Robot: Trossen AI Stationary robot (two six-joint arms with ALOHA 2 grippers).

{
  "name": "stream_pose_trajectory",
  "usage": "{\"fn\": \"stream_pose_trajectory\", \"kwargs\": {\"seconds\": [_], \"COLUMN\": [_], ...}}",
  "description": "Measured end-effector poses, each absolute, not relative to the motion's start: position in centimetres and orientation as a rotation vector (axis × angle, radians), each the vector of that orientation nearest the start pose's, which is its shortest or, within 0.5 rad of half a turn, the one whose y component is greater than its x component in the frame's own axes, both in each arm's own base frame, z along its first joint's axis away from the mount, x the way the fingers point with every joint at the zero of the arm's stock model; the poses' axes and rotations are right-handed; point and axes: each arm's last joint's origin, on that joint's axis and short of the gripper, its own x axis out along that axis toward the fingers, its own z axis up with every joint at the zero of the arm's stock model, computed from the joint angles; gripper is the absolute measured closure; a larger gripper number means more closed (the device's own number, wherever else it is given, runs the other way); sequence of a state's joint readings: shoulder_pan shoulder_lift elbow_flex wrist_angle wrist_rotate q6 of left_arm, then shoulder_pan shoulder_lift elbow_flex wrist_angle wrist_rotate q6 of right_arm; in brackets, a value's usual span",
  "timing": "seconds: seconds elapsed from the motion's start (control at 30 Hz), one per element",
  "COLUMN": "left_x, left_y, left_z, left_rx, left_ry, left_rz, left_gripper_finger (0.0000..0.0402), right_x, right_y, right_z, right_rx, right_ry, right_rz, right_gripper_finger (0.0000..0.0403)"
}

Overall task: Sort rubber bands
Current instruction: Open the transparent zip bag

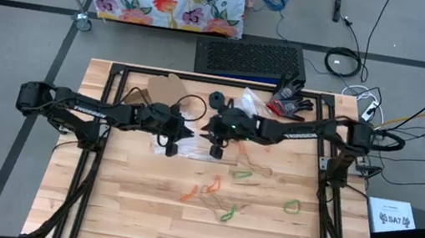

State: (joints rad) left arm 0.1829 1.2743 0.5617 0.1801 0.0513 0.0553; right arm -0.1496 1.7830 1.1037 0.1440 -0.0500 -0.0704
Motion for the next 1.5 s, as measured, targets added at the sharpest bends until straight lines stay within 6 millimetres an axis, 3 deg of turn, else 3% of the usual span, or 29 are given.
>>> {"fn": "stream_pose_trajectory", "kwargs": {"seconds": [0.13,0.4,0.77,1.0,1.5], "left_x": [24.7,24.7,24.7,24.7,24.9], "left_y": [4.2,4.1,4.1,4.1,4.1], "left_z": [19.2,19.2,19.2,19.2,19.4], "left_rx": [0.055,0.135,0.135,0.128,0.130], "left_ry": [0.532,0.538,0.539,0.538,0.512], "left_rz": [0.091,0.069,0.068,0.071,0.074], "left_gripper_finger": [0.0373,0.0373,0.0373,0.0373,0.0373], "right_x": [39.1,39.2,38.9,39.3,38.7], "right_y": [-6.3,-6.5,-7.2,-7.0,-6.9], "right_z": [20.2,20.7,20.5,21.0,20.1], "right_rx": [-0.003,-0.017,0.009,0.031,0.067], "right_ry": [0.602,0.564,0.598,0.532,0.635], "right_rz": [-0.078,-0.052,-0.046,0.008,0.007], "right_gripper_finger": [0.0321,0.0329,0.0330,0.0330,0.0330]}}
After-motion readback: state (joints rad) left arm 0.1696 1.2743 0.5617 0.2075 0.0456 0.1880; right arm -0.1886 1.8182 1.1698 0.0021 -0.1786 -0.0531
